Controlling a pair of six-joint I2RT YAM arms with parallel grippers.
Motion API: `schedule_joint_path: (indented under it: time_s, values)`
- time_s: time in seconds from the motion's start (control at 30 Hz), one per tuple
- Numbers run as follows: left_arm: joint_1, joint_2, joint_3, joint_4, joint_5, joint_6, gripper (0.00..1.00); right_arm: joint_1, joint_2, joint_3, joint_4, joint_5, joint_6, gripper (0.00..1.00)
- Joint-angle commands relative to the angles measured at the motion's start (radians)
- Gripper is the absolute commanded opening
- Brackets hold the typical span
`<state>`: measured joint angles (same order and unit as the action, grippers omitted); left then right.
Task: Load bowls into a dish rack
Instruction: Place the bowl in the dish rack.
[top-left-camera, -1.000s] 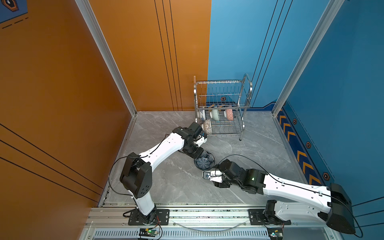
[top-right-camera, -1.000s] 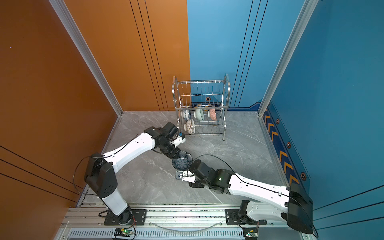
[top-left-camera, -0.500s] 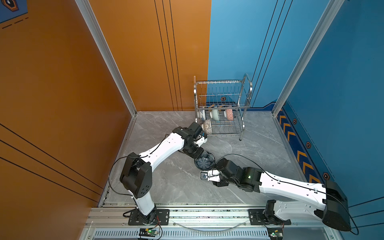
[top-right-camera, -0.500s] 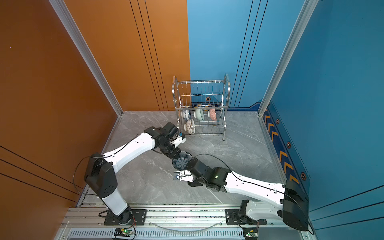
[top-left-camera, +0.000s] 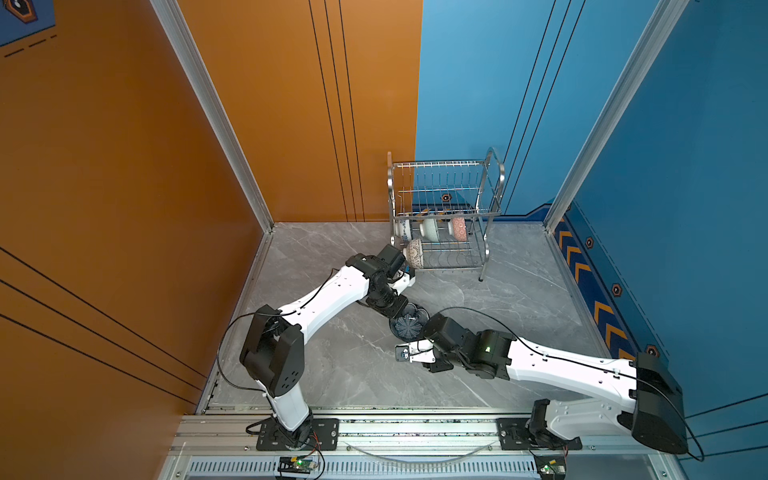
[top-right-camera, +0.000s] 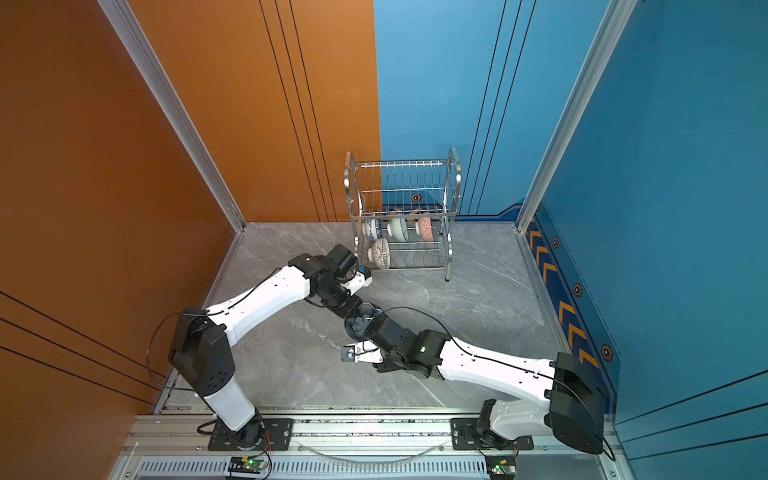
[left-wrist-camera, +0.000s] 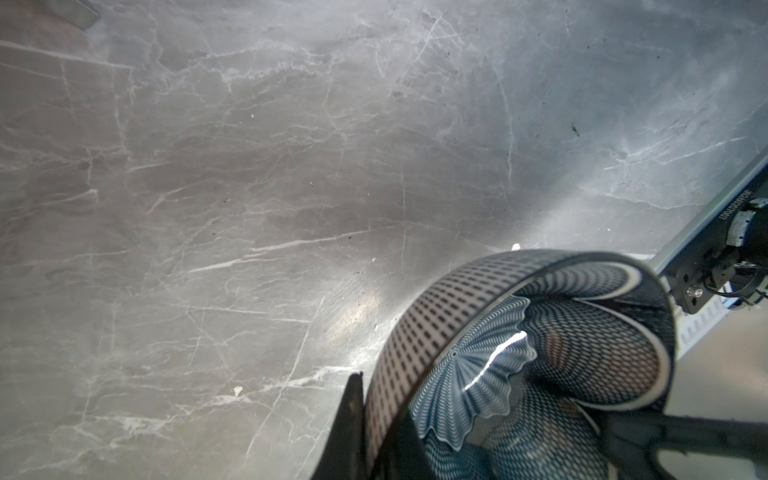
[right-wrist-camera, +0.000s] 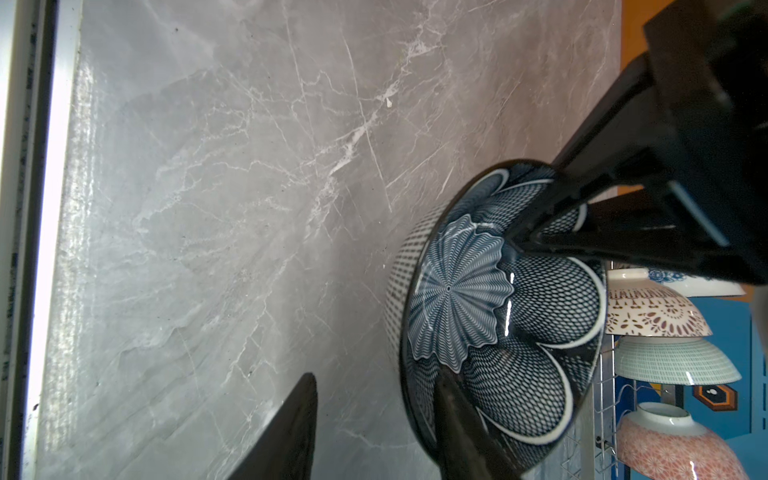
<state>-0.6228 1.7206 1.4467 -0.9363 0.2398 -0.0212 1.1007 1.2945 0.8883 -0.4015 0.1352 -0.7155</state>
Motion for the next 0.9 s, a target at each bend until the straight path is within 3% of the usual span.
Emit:
schedule_joint_path:
  time_s: [0.0, 0.87]
  values:
    - [-0.007, -0.021, -0.011, 0.002, 0.038, 0.017, 0.00, -0.003, 0.013, 0.030, -0.042, 0.024, -0.022, 0.45]
    - [-0.014, -0.010, -0.012, 0.000, 0.041, 0.021, 0.00, -0.013, 0.112, 0.072, -0.062, 0.072, -0.094, 0.31]
